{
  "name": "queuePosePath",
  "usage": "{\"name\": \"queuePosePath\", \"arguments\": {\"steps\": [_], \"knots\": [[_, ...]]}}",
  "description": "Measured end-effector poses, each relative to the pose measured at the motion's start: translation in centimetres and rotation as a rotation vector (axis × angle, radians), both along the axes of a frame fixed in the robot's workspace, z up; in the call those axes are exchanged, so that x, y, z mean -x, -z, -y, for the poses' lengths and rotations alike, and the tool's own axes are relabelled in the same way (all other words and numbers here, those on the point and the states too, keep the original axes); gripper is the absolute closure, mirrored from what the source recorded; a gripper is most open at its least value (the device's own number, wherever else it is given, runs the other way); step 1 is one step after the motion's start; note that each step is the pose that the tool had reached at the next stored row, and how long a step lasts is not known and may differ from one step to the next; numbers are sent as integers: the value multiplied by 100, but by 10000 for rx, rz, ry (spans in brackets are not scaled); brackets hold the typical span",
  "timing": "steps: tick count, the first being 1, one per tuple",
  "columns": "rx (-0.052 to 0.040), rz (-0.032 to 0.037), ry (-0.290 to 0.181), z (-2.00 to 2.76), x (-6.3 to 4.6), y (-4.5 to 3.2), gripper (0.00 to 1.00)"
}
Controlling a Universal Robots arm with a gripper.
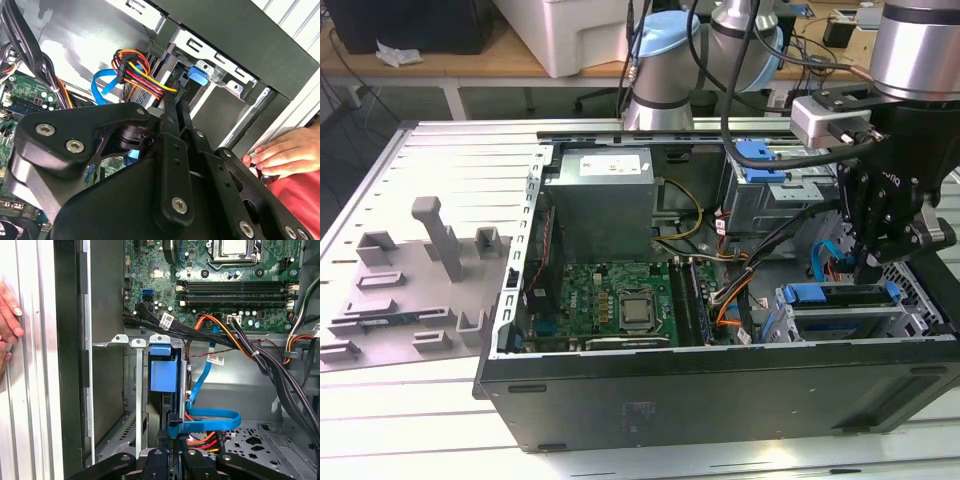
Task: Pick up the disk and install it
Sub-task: 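Insert the disk into the insertion slot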
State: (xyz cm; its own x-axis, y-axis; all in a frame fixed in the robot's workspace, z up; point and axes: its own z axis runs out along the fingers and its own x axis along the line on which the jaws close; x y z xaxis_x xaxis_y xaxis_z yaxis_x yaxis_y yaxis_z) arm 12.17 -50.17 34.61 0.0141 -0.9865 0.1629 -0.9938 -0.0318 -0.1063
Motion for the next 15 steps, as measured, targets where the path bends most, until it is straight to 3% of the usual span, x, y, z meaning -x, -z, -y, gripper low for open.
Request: {"name": "queuePosePath", "arguments": {"steps": [15], "knots": [[-1,1,2,1,19,10,84]]}}
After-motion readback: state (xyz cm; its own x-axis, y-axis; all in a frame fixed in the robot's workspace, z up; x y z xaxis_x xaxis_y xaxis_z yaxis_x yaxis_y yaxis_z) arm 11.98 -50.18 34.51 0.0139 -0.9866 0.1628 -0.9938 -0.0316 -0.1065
